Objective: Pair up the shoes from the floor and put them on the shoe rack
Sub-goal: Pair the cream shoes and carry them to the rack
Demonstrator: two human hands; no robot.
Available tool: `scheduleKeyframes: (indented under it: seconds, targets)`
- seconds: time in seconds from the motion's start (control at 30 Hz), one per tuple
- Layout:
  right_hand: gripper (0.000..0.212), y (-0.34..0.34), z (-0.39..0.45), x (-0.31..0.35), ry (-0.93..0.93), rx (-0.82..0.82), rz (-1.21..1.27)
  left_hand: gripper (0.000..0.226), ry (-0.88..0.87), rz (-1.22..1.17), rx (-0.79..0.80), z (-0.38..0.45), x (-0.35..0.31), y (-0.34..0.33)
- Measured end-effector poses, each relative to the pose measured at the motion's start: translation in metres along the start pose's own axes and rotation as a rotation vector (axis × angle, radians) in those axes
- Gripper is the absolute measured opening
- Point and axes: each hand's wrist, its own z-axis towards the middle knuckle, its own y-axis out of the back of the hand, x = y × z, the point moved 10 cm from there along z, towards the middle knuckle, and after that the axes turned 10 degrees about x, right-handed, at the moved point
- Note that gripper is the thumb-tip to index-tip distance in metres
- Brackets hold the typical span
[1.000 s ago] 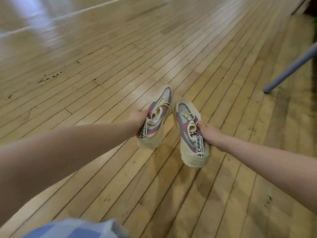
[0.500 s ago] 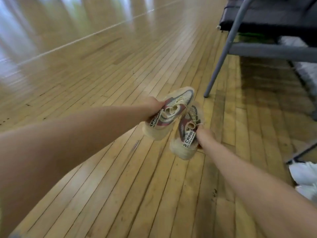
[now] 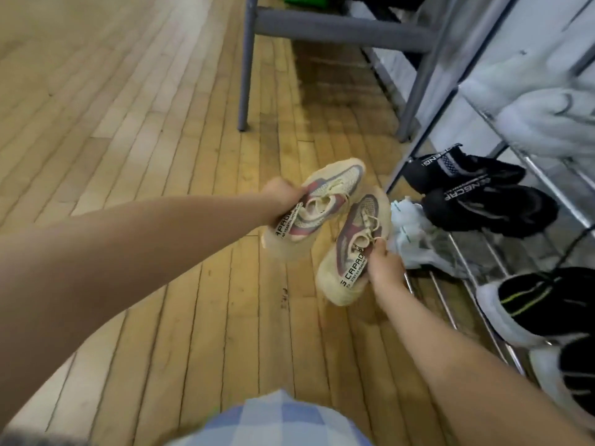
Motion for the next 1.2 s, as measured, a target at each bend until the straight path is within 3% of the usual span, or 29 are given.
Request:
scheduleKeyframes:
  seconds: [0.17, 0.27, 0.37, 0.67, 0.93, 1.07, 1.2]
  targets:
    - [0.057, 0.054, -0.042, -0.060, -0.110, -0.228, 0.129, 0.040, -0.198, 0.125, 0.219, -0.006, -0.034, -0.079]
    - [0.053, 0.073, -0.069, -0.085, -0.168, -0.300, 0.129, 0.041, -0.204, 0.134, 0.392, -0.022, -0.020, -0.119]
    - [0.055, 0.076, -0.093, -0.105, -0.259, -0.351, 0.153, 0.032, -0.181, 0.135, 0.468, -0.034, -0.008, -0.141]
    - [0.053, 0.066, -0.107, -0.157, -0.364, -0.355, 0.345, 0.027, -0.164, 0.208, 0.453, -0.018, -0.011, -0.164]
    - [0.058, 0.120, -0.115, -0.211, -0.388, -0.515, 0.411, 0.021, -0.129, 0.054, 0.513, -0.020, -0.003, -0.231]
    - [0.062, 0.145, -0.122, -0.246, -0.485, -0.619, 0.519, 0.033, -0.170, 0.069, 0.517, -0.016, -0.021, -0.274]
    - [0.050, 0.158, -0.126, -0.260, -0.536, -0.625, 0.622, 0.037, -0.213, 0.055, 0.576, -0.015, -0.042, -0.324]
